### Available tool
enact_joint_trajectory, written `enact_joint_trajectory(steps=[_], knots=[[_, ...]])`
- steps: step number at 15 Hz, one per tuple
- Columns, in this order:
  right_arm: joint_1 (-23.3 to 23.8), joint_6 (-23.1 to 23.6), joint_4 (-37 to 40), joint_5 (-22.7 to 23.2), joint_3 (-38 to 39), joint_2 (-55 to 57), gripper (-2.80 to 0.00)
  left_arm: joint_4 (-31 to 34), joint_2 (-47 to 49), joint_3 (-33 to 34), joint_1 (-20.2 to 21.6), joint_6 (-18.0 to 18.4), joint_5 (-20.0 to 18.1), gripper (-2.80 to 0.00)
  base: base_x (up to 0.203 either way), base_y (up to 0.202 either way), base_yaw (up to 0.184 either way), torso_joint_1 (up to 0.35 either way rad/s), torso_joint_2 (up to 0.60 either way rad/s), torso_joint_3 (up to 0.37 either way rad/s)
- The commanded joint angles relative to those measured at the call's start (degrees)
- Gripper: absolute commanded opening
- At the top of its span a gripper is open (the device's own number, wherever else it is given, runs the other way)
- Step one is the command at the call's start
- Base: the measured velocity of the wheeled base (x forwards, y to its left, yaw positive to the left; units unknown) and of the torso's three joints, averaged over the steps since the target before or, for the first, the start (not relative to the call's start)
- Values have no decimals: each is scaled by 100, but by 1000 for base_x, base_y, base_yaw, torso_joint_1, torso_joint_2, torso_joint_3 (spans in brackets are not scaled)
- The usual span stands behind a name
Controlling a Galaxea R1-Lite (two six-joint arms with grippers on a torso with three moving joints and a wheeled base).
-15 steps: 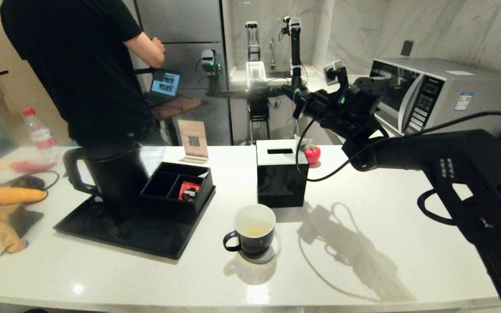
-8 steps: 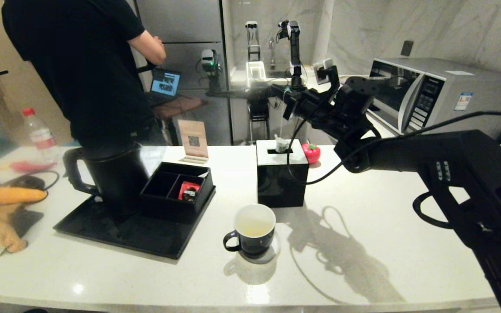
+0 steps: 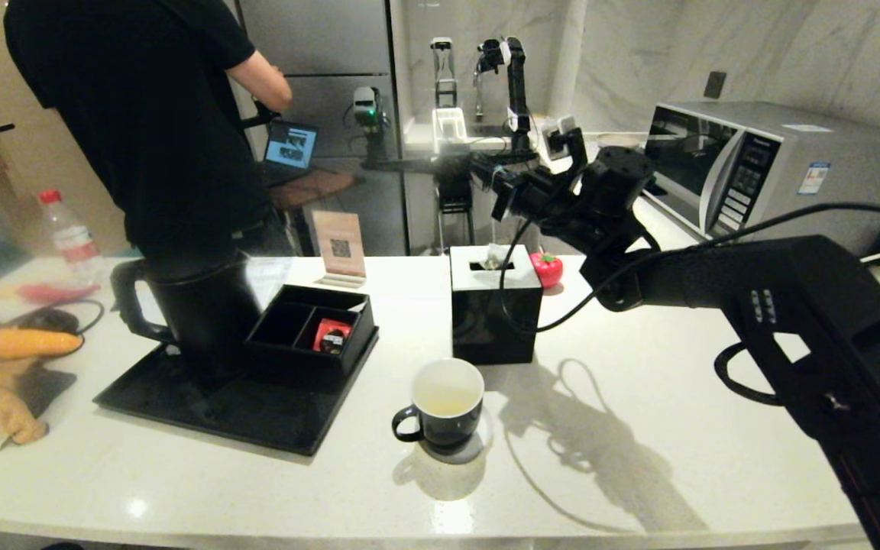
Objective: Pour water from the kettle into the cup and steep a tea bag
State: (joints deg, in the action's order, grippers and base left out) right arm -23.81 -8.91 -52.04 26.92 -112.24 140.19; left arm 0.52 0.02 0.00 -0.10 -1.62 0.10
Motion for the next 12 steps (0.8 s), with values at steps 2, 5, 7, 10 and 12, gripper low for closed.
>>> enact_joint_trajectory(steps=[2, 5, 7, 10, 12], knots=[[48, -6, -34, 15, 0, 145, -280, 0, -2, 0, 1, -5, -1, -280, 0, 0, 0, 0, 0, 0], [104, -6, -108, 15, 9, 216, -280, 0, -2, 0, 1, -5, 3, -280, 0, 0, 0, 0, 0, 0], [111, -6, -222, 24, 9, 286, -280, 0, -2, 0, 1, -5, -1, -280, 0, 0, 0, 0, 0, 0], [100, -6, -372, 24, 79, 382, -280, 0, -2, 0, 1, -5, -1, -280, 0, 0, 0, 0, 0, 0], [78, 3, -438, 33, 97, 457, -280, 0, -2, 0, 1, -5, -1, -280, 0, 0, 0, 0, 0, 0]])
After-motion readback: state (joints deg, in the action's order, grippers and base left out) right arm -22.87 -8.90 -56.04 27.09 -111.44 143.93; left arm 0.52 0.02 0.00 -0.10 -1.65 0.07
